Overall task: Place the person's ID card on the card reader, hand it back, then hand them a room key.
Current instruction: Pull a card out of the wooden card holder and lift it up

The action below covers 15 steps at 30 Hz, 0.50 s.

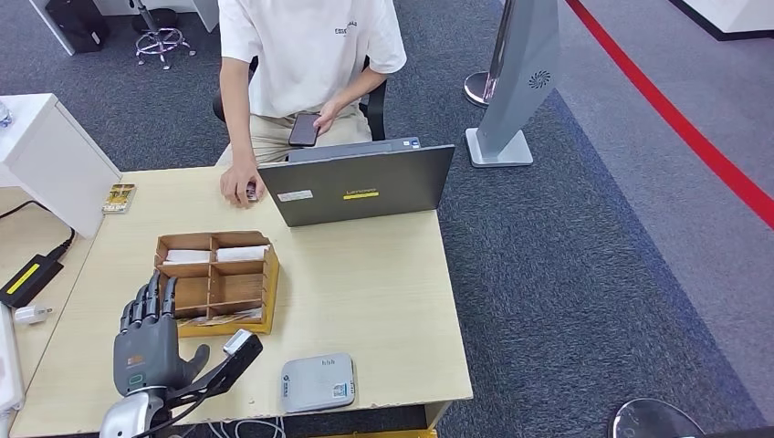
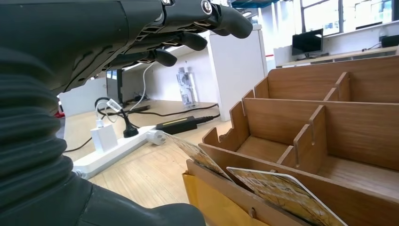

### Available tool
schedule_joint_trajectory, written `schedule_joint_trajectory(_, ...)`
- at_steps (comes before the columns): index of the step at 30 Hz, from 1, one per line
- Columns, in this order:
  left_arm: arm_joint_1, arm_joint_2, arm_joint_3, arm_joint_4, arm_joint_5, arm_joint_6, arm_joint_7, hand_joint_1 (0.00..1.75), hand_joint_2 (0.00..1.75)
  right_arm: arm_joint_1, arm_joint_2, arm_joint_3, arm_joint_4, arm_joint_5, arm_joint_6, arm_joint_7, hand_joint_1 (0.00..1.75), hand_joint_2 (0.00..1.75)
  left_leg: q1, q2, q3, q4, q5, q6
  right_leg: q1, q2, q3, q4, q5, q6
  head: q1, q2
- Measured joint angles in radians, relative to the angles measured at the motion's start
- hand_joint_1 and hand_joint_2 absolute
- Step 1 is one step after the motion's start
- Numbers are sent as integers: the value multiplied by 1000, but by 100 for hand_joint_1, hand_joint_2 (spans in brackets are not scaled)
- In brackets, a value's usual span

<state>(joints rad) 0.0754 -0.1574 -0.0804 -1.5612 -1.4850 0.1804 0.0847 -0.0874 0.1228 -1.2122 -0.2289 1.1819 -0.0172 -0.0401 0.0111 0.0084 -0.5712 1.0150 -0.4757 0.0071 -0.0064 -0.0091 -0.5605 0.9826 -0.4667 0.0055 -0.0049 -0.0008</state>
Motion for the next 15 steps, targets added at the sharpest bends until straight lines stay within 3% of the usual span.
schedule_joint_trajectory(15,-87,22,8,128,0,53,61,0,175,-1,8,3,0,31,-4,4,0,175,0,0,0,0,0,0,0,0,0,0,0,0,0,0)
